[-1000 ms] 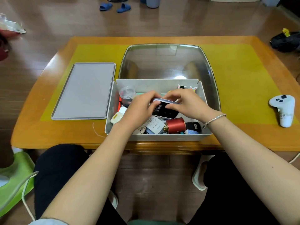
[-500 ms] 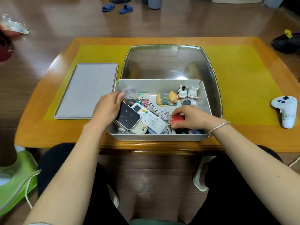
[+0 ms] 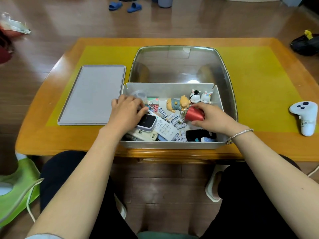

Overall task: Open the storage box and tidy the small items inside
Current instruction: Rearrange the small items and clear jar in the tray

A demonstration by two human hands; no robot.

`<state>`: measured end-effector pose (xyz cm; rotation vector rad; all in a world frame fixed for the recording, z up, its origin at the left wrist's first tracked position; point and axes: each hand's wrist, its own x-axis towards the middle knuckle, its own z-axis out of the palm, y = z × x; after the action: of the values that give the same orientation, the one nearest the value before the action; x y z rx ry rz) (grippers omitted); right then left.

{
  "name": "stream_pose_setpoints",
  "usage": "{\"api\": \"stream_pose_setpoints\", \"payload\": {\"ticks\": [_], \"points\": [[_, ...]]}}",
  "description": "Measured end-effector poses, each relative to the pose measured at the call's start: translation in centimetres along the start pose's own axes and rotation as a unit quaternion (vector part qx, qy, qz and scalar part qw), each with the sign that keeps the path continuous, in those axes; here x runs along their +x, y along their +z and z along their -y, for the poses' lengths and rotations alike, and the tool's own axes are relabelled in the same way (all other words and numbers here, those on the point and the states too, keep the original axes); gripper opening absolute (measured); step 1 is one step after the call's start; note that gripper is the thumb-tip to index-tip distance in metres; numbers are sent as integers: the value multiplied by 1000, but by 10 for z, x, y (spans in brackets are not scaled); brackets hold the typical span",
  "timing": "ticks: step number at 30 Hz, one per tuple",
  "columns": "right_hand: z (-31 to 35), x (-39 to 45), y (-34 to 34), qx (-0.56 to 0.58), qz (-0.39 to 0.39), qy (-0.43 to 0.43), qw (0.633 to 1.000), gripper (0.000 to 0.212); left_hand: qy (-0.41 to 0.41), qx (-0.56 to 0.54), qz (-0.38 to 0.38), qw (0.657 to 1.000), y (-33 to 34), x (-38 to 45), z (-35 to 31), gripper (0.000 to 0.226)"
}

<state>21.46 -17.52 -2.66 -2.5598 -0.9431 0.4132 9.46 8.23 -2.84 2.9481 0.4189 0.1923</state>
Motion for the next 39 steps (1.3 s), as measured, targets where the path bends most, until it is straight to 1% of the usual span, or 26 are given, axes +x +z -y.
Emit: {"api": "stream_pose_setpoints", "payload": {"ticks": [2,4,6,11,12,14,15,17,19,21,23,25,26,28,30,33,35,39], "points": [[-1,0,-5,2,-22,2,1000,64,36,-44,49,997,-2,1,-5,26],[-3,0,-10,-35,-24,1,999,62,52,-80,92,991,-5,2,-6,24],[-2,-2,-13,-39,-16,-4,999,62,52,-94,108,988,-8,1,-5,24],[7,-2,-10,-13,89,3,996,61,45,-134,139,980,-9,-5,-3,30],[11,1,-8,-7,83,2,997,59,45,-146,138,979,-9,-6,-3,32],[21,10,-2,11,38,-18,999,46,46,-151,133,978,-10,-4,-3,35],[28,17,1,18,20,-36,999,38,46,-140,130,981,-11,-2,-3,34],[44,34,9,17,17,-69,997,28,41,-117,124,985,-11,1,-1,27],[58,52,18,-1,29,-80,996,28,36,-115,120,985,-11,3,1,29],[71,67,25,5,26,-75,997,28,36,-129,110,985,-10,4,4,24],[83,79,30,25,25,-79,996,29,46,-125,66,989,-10,7,8,17],[93,86,33,27,41,-87,995,31,43,-115,16,992,-11,13,15,10],[96,86,34,30,67,-89,993,32,39,-116,0,992,-11,17,17,9],[99,83,36,52,132,-101,985,31,35,-115,-15,993,-11,26,21,15],[96,75,35,69,173,-110,976,28,40,-103,-11,994,-9,34,23,23],[88,65,28,67,169,-123,976,25,43,-51,33,997,-4,42,19,32],[81,61,22,86,169,-113,975,19,38,-18,53,998,-1,46,15,36],[72,52,20,104,175,-92,975,9,17,-17,40,999,2,50,6,33]]}}
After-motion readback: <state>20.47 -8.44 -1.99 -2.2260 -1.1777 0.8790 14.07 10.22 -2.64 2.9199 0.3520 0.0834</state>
